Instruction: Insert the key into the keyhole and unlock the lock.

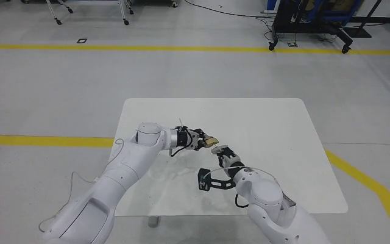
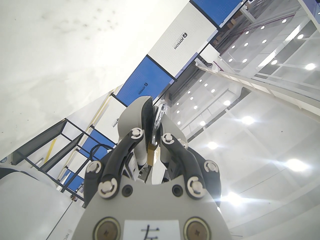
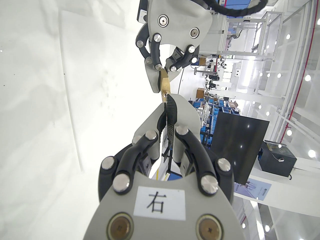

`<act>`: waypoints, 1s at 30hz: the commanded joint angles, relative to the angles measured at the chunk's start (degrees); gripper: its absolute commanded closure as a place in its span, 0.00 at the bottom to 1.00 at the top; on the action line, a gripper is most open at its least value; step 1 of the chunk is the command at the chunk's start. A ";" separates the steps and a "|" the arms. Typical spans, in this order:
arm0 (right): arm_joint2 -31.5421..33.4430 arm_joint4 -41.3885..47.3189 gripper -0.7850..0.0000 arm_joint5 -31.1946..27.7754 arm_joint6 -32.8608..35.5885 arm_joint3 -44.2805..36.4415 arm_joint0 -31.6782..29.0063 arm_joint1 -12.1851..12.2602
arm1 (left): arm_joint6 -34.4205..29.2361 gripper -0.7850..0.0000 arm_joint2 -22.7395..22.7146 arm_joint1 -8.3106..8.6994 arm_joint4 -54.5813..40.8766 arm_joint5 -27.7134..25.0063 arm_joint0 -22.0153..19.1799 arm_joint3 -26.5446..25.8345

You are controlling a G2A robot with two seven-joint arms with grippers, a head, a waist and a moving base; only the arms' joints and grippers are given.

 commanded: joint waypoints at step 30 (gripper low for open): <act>-2.69 -2.58 1.00 -7.52 4.38 0.62 1.46 -1.70 | 0.15 1.00 0.26 -0.20 7.19 -1.09 0.77 -1.58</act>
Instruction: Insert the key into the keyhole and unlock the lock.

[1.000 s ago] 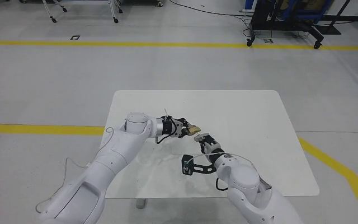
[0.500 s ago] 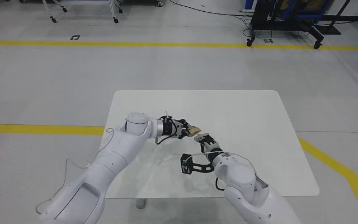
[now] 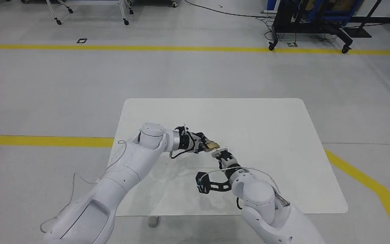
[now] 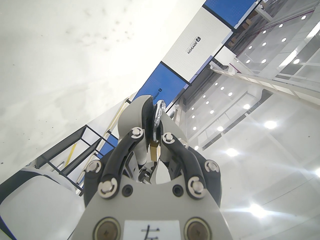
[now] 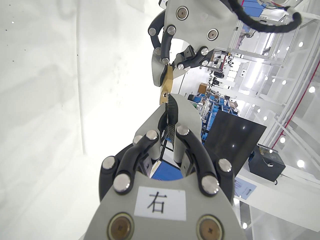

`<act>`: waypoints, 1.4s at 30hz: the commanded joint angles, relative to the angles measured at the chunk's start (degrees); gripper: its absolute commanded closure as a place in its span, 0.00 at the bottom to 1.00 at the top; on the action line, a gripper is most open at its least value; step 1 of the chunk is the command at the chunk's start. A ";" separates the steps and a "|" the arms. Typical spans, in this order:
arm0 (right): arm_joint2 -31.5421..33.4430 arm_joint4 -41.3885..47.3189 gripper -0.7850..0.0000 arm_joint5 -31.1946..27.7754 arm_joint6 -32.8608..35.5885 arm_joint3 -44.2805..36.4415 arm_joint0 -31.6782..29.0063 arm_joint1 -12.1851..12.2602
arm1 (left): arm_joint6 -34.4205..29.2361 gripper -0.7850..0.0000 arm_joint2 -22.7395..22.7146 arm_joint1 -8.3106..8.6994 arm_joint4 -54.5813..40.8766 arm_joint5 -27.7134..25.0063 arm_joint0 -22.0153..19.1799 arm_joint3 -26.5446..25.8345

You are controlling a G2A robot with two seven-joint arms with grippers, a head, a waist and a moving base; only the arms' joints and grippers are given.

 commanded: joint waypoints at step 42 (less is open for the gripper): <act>2.12 2.09 1.00 -0.28 2.33 1.01 -0.20 -1.76 | -1.62 1.00 -2.22 -0.11 2.15 -0.77 0.95 -0.83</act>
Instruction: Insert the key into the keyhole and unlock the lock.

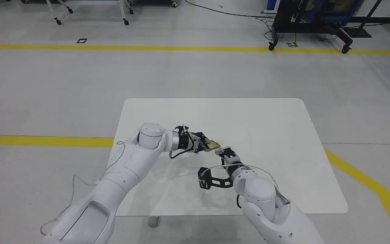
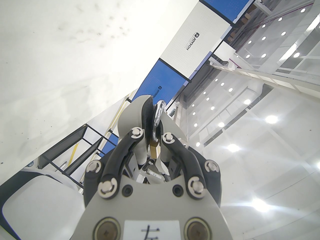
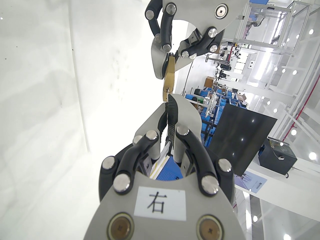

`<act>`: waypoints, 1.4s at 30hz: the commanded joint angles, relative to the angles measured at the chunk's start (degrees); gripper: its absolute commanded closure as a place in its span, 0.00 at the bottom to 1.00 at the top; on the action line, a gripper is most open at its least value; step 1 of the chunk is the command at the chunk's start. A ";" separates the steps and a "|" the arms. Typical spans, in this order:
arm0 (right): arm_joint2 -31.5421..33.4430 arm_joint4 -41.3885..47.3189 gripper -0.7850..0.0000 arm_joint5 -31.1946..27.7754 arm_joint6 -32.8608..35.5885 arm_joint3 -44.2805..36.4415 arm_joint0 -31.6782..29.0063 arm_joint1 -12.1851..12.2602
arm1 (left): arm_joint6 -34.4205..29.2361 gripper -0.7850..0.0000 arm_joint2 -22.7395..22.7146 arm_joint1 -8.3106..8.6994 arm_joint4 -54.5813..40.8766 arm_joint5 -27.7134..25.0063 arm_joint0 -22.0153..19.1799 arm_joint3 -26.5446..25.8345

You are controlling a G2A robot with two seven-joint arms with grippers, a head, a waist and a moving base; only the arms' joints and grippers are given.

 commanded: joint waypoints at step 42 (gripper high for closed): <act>14.25 10.70 0.00 9.52 -27.56 -3.66 -7.59 1.11 | 0.36 1.00 -5.27 0.16 -3.53 -6.74 1.51 -1.13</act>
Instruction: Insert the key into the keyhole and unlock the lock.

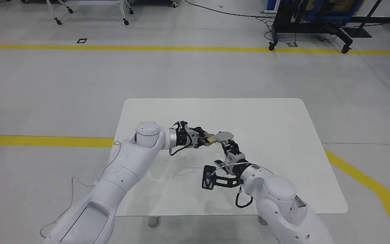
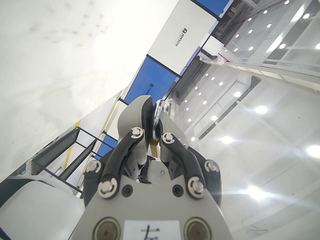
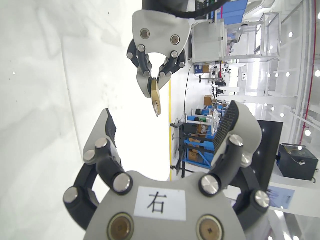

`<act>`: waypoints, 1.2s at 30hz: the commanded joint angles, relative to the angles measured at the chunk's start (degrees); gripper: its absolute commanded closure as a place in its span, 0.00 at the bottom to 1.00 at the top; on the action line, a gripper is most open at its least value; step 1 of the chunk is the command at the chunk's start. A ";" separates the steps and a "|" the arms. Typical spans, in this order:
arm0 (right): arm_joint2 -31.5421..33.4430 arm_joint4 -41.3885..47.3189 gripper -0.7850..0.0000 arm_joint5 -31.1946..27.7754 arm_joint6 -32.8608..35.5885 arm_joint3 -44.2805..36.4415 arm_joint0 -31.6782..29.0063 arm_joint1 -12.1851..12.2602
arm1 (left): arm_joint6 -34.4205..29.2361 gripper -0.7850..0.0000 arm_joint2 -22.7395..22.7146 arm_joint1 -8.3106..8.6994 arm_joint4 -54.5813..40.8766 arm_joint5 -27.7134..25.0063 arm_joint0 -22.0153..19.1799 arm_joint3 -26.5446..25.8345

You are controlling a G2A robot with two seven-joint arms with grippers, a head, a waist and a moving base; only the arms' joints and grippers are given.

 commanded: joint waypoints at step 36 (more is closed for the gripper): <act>2.22 56.43 1.00 -26.86 -21.95 31.03 16.40 4.52 | -0.49 1.00 -2.90 1.24 6.10 -9.41 3.68 -5.97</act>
